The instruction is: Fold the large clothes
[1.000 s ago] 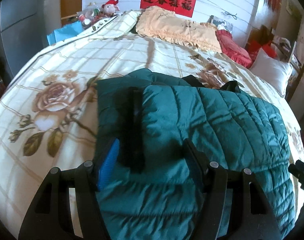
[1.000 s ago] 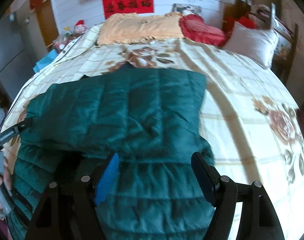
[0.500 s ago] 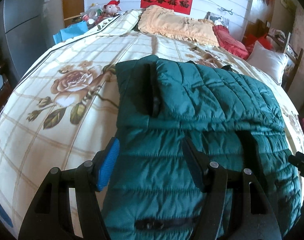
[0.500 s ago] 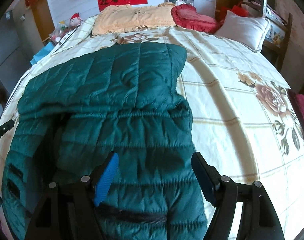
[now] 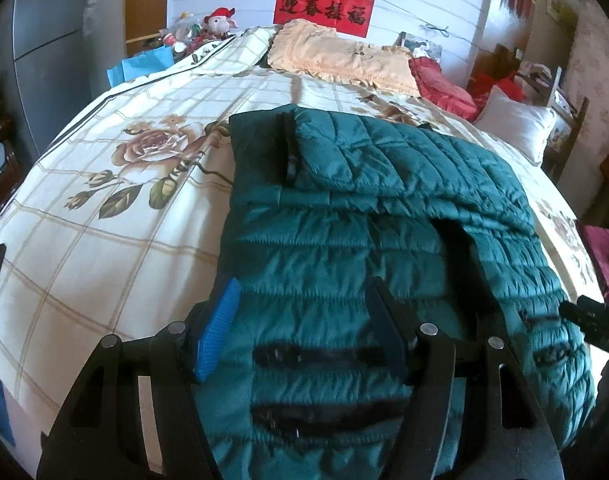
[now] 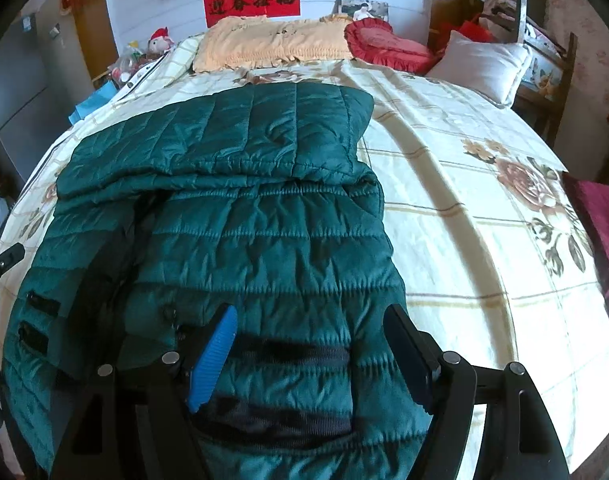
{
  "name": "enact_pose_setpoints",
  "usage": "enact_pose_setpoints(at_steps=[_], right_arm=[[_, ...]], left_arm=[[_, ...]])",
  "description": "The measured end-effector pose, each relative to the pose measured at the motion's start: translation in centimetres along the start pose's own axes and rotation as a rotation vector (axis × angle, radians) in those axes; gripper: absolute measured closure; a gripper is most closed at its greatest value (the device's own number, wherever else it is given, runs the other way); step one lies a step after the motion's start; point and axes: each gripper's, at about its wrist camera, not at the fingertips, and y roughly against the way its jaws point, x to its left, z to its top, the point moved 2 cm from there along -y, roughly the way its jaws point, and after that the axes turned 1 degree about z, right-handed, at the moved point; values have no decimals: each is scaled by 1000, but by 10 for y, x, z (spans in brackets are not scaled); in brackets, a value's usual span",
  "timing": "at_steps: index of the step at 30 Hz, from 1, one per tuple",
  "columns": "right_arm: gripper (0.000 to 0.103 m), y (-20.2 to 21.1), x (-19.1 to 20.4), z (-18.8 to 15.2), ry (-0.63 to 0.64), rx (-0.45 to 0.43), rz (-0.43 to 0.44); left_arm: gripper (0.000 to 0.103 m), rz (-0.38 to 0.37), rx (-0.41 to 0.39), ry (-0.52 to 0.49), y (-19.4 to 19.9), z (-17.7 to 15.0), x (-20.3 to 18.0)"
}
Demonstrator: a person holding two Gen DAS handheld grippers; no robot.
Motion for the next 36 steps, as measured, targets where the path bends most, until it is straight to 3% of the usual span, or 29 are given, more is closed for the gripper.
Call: enact_pose_setpoints(at_steps=[19,36], right_arm=[[27,30,10,-50,5,-5,37],[24,43,2,-78,16,30,24]], left_arm=[[37,19,56,42,31,-60,30],[37,14,109,59,39,-94,44]])
